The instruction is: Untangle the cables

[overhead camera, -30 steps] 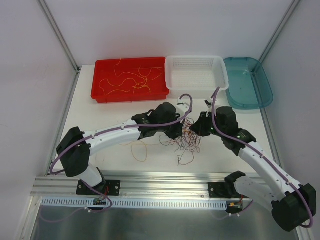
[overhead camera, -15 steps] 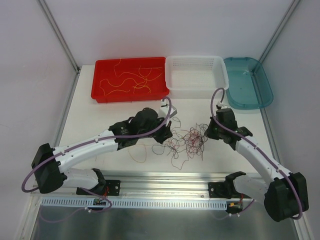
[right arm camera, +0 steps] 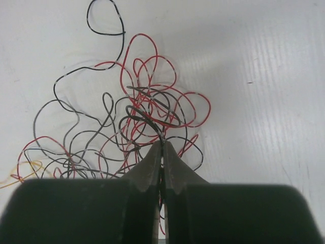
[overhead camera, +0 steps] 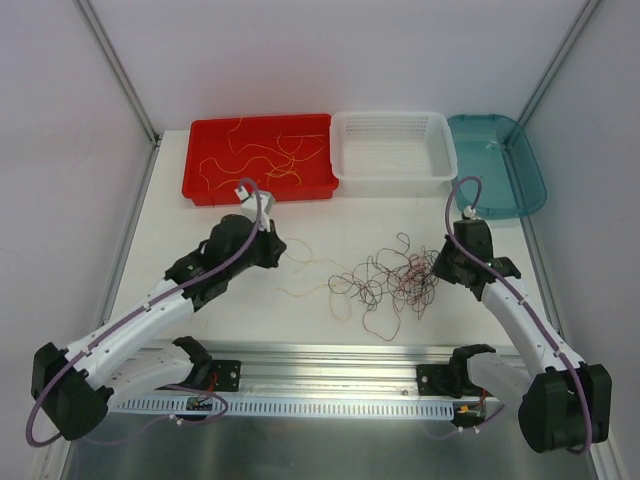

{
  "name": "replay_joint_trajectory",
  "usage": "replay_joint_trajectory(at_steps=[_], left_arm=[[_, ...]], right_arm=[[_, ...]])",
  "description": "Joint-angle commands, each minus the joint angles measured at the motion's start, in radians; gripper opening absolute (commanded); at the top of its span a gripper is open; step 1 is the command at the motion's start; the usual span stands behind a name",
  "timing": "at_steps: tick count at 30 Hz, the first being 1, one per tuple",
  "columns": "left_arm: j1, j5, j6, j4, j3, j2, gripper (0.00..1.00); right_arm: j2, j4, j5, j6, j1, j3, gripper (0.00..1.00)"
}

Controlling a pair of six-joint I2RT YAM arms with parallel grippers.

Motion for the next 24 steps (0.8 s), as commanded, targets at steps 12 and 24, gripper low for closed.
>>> replay_joint_trajectory(at_steps=[12, 24], left_arm=[[0.179, -0.327, 0.117, -0.255, 0.282, -0.121, 0.00], [0.323, -0.582, 0.346, -0.333, 0.737, -0.041, 0.00]], right_arm=[[0.013, -0.075, 0.046, -0.026, -0.055, 0.036, 0.01], [0.012, -0.093, 0.044, -0.032, -0.105, 0.016, 0.01]])
